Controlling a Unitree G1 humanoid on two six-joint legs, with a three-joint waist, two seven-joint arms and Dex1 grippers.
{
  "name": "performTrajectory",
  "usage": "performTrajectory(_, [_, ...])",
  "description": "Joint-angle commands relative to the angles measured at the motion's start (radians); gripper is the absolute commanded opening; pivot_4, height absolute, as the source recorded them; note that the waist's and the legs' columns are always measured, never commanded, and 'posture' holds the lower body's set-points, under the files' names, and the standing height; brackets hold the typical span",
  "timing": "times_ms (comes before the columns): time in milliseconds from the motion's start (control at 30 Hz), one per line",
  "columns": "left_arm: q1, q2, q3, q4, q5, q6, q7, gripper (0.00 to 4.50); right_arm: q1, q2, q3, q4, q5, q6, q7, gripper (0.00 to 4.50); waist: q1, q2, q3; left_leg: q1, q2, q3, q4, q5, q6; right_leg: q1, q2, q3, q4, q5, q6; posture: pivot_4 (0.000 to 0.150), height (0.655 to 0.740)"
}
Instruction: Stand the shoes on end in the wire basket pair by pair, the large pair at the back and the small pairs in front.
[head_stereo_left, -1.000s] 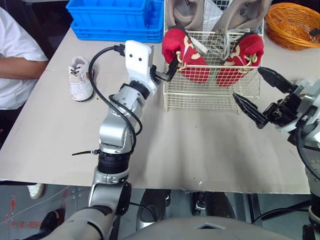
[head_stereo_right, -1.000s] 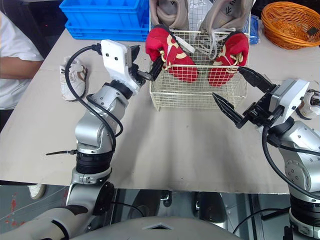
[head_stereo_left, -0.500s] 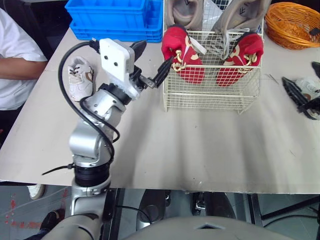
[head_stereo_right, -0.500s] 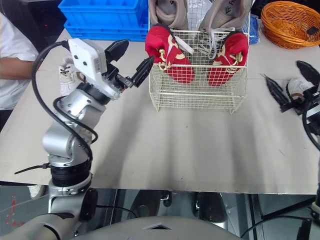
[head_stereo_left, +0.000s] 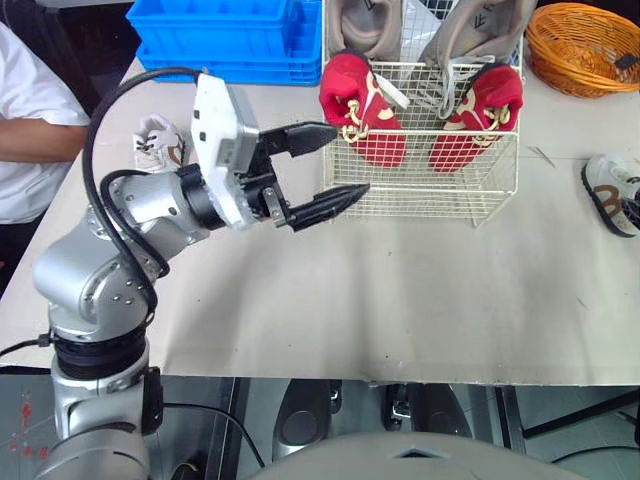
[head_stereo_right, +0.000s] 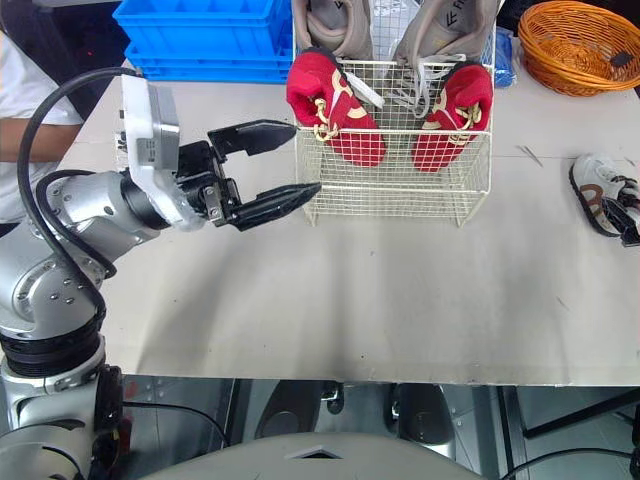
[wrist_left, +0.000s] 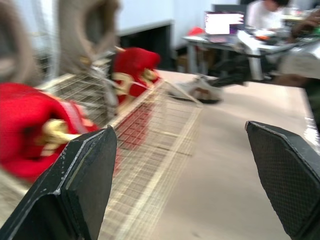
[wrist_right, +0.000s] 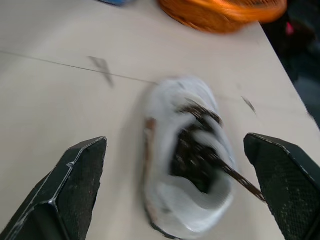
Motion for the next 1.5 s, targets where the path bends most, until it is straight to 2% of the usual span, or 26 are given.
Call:
performTrajectory(33, [-0.023,0.029,0.028,-0.042,-0.047,0.01,0.003,4.44,-0.07,-0.005,-0.029,0.116,0.012,-0.003,-0.015,4.38,0.0,0.0,0.0,0.0,0.0,0.0,0.0,0.0,0.0,0.0,0.0,0.0,0.0,0.0,0.0,0.15,0.686])
performTrajectory(267, [-0.042,0.072,0.019,-0.046,-0.106,0.04,-0.016,4.44,-0.147,-0.012,-0.003,0.3,0.0,-0.014,0.027,4.38,0.001,0.0,0.0,0.0,0.0,0.0,0.0,0.0,0.0,0.0,0.0,0.0,0.0,0.0,0.0,0.15,0.686])
performTrajectory(500, [-0.058,0.092,-0.008,-0.028,-0.117,0.039,-0.044,4.44,-0.104,-0.009,-0.03,0.276,0.036,0.003,0.097,4.38,0.001,0.0,0.0,0.0,0.0,0.0,0.0,0.0,0.0,0.0,0.0,0.0,0.0,0.0,0.0,0.15,0.686])
performTrajectory(600, [-0.073,0.086,-0.024,-0.012,-0.107,0.03,-0.061,4.5,-0.093,-0.001,-0.043,0.262,0.048,-0.015,0.092,3.52,0.0,0.001,0.0,0.0,0.0,0.0,0.0,0.0,0.0,0.0,0.0,0.0,0.0,0.0,0.0,0.15,0.686])
performTrajectory(667, [-0.082,0.085,-0.031,-0.003,-0.104,0.028,-0.076,4.5,-0.086,0.0,-0.047,0.251,0.055,-0.023,0.098,2.56,0.0,0.001,0.0,0.0,0.0,0.001,0.0,0.0,0.0,0.0,0.0,0.0,0.0,0.0,0.0,0.15,0.686])
performTrajectory(800, [-0.089,0.088,-0.045,0.012,-0.095,0.023,-0.1,4.5,-0.055,0.005,-0.036,0.217,0.05,-0.053,0.117,0.97,0.0,0.001,0.0,0.0,0.0,0.001,0.0,0.0,0.0,0.0,0.0,0.001,0.0,0.0,0.0,0.15,0.686])
performTrajectory(867, [-0.093,0.087,-0.053,0.018,-0.087,0.02,-0.108,4.5,-0.043,0.012,-0.039,0.199,0.054,-0.068,0.119,0.39,0.0,0.001,0.0,0.0,0.0,0.001,0.0,0.0,0.0,0.0,0.0,0.001,0.0,0.0,0.0,0.15,0.686])
performTrajectory(933, [-0.096,0.084,-0.06,0.023,-0.079,0.019,-0.112,4.5,-0.029,0.019,-0.049,0.175,0.062,-0.083,0.115,0.04,0.0,0.001,0.0,0.0,0.0,0.001,0.0,0.0,0.0,0.0,0.0,0.001,0.0,0.0,0.0,0.15,0.686])
performTrajectory(1200, [-0.106,0.073,-0.082,0.032,-0.06,0.012,-0.132,4.5,0.026,0.055,-0.111,0.056,0.11,-0.151,0.113,0.01,0.001,0.001,0.001,0.0,0.0,0.001,0.0,0.0,0.0,0.0,0.0,0.001,0.0,0.0,0.0,0.15,0.686])
performTrajectory(1333, [-0.115,0.079,-0.073,0.054,-0.052,0.008,-0.153,4.5,0.064,0.106,-0.188,-0.154,0.21,-0.227,0.171,0.01,0.0,0.004,0.002,0.0,0.0,0.001,0.0,0.0,0.0,0.0,0.0,0.001,0.0,0.0,0.0,0.15,0.686])
performTrajectory(1500, [-0.127,0.1,-0.065,0.114,-0.018,-0.015,-0.202,4.5,0.13,0.132,-0.221,-0.458,0.388,-0.142,0.257,0.01,0.001,0.008,0.003,0.0,0.0,0.0,0.0,0.0,0.0,0.0,0.001,0.001,0.0,0.0,0.0,0.15,0.686])
